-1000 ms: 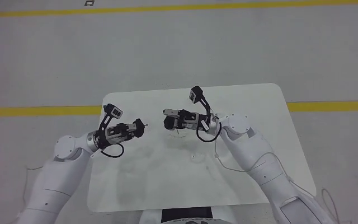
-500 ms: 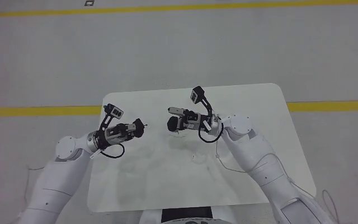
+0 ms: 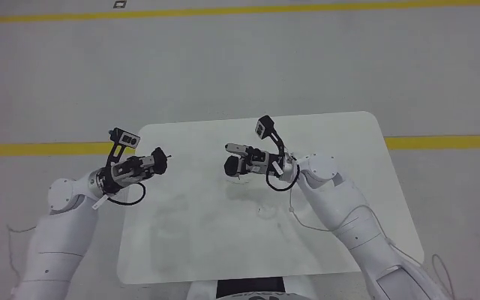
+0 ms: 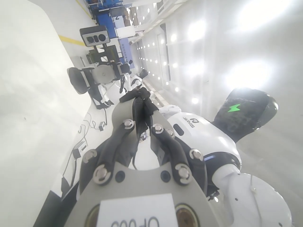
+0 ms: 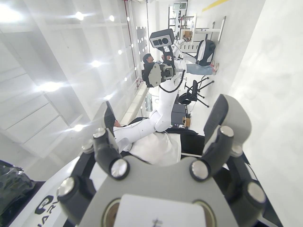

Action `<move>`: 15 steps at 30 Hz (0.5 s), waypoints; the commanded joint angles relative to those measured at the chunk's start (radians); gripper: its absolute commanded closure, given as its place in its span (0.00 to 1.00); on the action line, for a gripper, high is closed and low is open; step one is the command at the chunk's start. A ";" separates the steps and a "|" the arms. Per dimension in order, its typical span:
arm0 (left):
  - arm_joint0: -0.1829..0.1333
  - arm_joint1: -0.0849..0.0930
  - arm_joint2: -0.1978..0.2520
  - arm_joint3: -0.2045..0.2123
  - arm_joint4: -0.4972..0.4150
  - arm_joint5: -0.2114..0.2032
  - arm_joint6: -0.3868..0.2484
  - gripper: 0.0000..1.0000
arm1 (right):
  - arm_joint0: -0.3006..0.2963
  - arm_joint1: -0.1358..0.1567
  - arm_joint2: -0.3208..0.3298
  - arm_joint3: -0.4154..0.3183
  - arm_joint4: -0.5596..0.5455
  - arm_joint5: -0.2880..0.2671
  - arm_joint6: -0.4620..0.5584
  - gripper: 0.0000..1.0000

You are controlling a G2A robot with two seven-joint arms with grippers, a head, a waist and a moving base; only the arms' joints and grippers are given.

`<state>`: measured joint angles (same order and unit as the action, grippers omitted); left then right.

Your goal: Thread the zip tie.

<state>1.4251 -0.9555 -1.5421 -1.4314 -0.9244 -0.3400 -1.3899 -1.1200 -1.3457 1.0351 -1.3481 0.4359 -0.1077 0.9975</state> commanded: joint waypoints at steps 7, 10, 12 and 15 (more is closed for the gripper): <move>-0.012 -0.008 -0.016 0.010 -0.006 0.000 0.000 1.00 | 0.000 0.000 -0.001 -0.002 -0.004 0.000 -0.004 0.00; -0.012 -0.008 -0.016 0.010 -0.006 0.000 0.000 1.00 | 0.033 0.006 -0.033 -0.019 -0.161 0.092 -0.027 0.00; -0.012 -0.008 -0.016 0.010 -0.006 0.000 0.000 1.00 | 0.061 0.009 -0.063 -0.023 -0.272 0.194 -0.040 0.00; -0.012 -0.008 -0.016 0.010 -0.006 0.000 0.000 1.00 | 0.089 0.012 -0.094 -0.038 -0.365 0.284 -0.040 0.00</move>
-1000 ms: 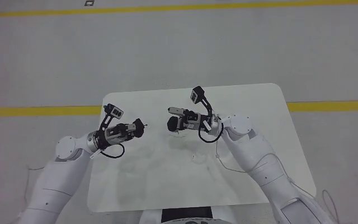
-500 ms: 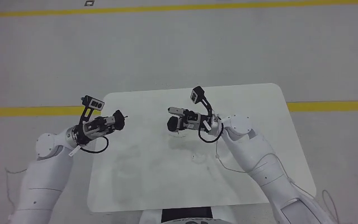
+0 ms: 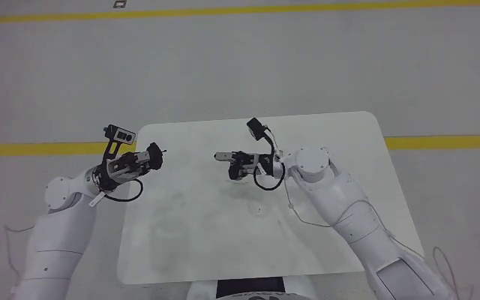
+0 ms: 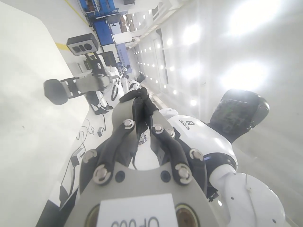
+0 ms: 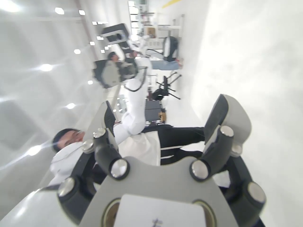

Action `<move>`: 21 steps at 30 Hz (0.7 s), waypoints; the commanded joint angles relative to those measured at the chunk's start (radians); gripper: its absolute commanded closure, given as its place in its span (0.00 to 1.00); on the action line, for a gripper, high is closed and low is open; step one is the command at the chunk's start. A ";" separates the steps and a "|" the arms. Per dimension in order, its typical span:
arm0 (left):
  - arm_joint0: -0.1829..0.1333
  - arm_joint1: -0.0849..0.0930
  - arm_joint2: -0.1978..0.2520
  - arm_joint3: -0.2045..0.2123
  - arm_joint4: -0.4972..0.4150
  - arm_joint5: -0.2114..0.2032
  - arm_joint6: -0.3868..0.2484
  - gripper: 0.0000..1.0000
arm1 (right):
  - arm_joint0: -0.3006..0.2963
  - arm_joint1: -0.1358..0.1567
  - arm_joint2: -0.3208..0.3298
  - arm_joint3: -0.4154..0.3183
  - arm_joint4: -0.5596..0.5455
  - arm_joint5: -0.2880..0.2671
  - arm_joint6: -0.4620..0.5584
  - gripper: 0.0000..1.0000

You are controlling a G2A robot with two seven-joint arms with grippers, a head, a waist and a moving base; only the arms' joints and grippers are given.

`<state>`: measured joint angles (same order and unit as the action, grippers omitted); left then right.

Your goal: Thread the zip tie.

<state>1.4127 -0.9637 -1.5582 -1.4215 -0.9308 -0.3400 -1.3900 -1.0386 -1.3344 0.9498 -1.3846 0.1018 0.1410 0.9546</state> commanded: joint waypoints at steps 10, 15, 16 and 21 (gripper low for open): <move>0.000 0.000 0.000 0.000 0.000 0.000 0.000 1.00 | 0.084 -0.005 -0.120 -0.012 -0.293 0.142 -0.041 0.00; 0.000 0.000 0.000 0.000 0.000 0.000 0.000 1.00 | 0.087 -0.005 -0.134 -0.018 -0.329 0.138 -0.046 0.00; 0.000 0.000 0.000 0.000 0.000 0.000 0.000 1.00 | 0.097 -0.006 -0.149 -0.024 -0.359 0.149 -0.038 0.00; 0.000 0.000 0.000 0.000 0.000 0.000 0.000 1.00 | 0.208 -0.033 -0.237 0.044 -0.470 0.199 0.055 0.00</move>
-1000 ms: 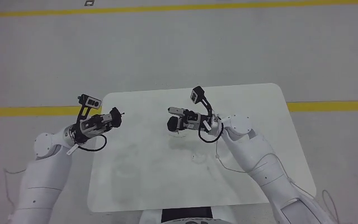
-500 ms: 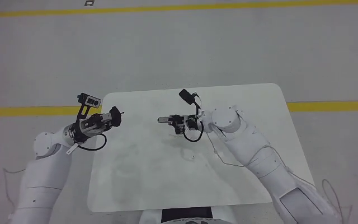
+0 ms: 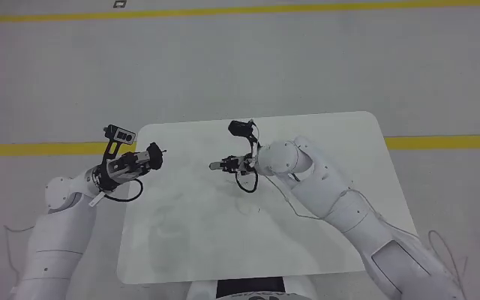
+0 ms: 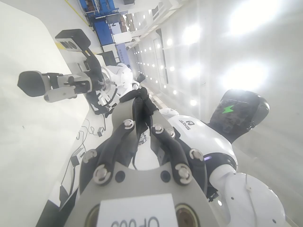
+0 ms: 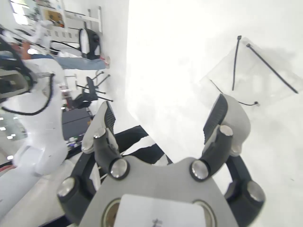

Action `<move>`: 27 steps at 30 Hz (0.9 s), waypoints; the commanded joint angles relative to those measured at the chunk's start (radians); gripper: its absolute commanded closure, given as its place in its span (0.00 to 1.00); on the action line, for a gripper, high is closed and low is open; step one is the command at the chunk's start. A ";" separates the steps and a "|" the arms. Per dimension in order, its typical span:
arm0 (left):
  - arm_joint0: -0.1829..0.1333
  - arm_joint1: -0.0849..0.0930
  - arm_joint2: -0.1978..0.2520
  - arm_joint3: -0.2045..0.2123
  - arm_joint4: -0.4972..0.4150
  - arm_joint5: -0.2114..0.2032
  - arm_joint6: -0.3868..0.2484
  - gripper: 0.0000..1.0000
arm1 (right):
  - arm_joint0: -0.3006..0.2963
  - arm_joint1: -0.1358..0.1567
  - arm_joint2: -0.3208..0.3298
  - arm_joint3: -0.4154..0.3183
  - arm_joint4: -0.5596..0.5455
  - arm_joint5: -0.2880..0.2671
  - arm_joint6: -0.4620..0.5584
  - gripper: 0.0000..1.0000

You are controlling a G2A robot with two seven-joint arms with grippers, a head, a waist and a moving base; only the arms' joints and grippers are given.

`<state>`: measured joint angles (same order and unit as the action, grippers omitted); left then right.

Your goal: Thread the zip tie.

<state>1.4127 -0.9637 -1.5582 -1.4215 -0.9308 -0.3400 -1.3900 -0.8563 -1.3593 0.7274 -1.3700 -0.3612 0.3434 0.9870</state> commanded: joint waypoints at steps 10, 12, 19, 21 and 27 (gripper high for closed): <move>0.000 0.000 0.000 0.000 0.000 0.000 0.000 1.00 | 0.174 -0.126 -0.146 0.322 -0.041 -0.003 0.055 0.00; 0.000 0.000 0.000 0.000 0.000 0.000 0.000 1.00 | 0.181 -0.147 -0.148 0.366 -0.024 -0.003 0.049 0.00; 0.000 0.000 0.000 0.000 0.000 0.000 0.000 1.00 | 0.190 -0.161 -0.139 0.401 -0.037 -0.003 0.007 0.00; 0.000 0.000 0.000 0.000 0.000 0.000 0.000 1.00 | 0.185 -0.160 -0.156 0.400 -0.080 -0.007 -0.008 0.00; 0.000 0.000 0.000 0.000 0.000 0.000 0.000 1.00 | 0.180 -0.174 -0.180 0.411 -0.140 -0.003 0.001 0.00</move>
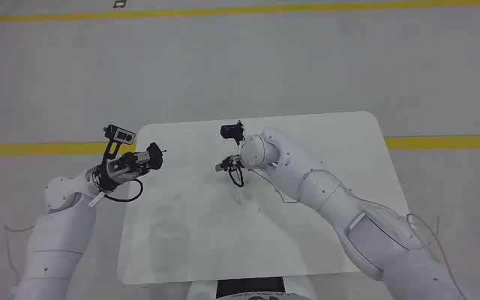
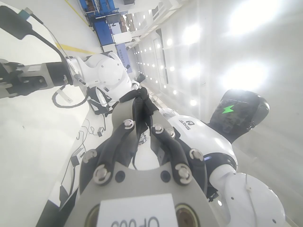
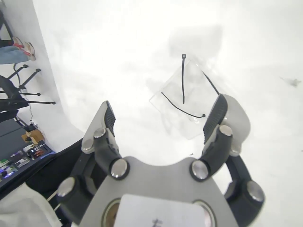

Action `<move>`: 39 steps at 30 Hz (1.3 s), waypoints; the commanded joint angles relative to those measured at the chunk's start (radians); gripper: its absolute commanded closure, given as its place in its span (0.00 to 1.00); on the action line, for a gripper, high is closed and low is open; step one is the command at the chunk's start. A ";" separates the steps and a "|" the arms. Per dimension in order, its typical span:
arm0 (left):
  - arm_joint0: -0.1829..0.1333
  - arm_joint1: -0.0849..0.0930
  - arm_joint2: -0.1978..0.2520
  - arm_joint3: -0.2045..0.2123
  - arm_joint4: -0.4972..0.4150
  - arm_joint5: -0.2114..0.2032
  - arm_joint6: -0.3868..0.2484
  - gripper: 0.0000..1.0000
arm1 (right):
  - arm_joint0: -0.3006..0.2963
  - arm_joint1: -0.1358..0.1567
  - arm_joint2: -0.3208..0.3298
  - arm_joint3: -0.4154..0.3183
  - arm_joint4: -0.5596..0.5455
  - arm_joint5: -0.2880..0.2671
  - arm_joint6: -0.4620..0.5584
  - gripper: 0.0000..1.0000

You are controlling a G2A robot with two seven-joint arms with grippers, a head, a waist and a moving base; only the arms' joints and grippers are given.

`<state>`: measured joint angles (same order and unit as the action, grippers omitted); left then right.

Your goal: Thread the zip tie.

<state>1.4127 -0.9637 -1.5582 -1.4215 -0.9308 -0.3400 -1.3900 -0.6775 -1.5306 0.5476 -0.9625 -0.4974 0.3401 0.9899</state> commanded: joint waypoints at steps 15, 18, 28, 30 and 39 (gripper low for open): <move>0.000 0.000 0.000 0.000 0.000 0.000 0.000 1.00 | -0.014 -0.006 -0.006 -0.019 -0.099 0.000 -0.014 0.36; 0.000 0.000 0.000 0.000 0.000 0.000 0.000 1.00 | -0.017 -0.009 -0.003 -0.024 -0.124 0.000 0.000 0.56; 0.000 0.000 0.000 0.000 0.000 0.000 0.000 1.00 | -0.032 -0.017 0.020 -0.033 -0.172 0.000 0.029 0.70; 0.000 0.000 0.000 0.000 0.000 0.000 0.000 1.00 | -0.034 -0.020 0.022 -0.032 -0.185 0.000 0.030 0.72; 0.000 0.000 0.000 0.000 0.000 0.000 0.000 1.00 | -0.046 -0.037 0.035 -0.014 -0.233 0.000 0.026 0.77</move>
<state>1.4127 -0.9637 -1.5582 -1.4215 -0.9308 -0.3400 -1.3900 -0.7224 -1.5652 0.5823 -0.9799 -0.7258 0.3400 1.0173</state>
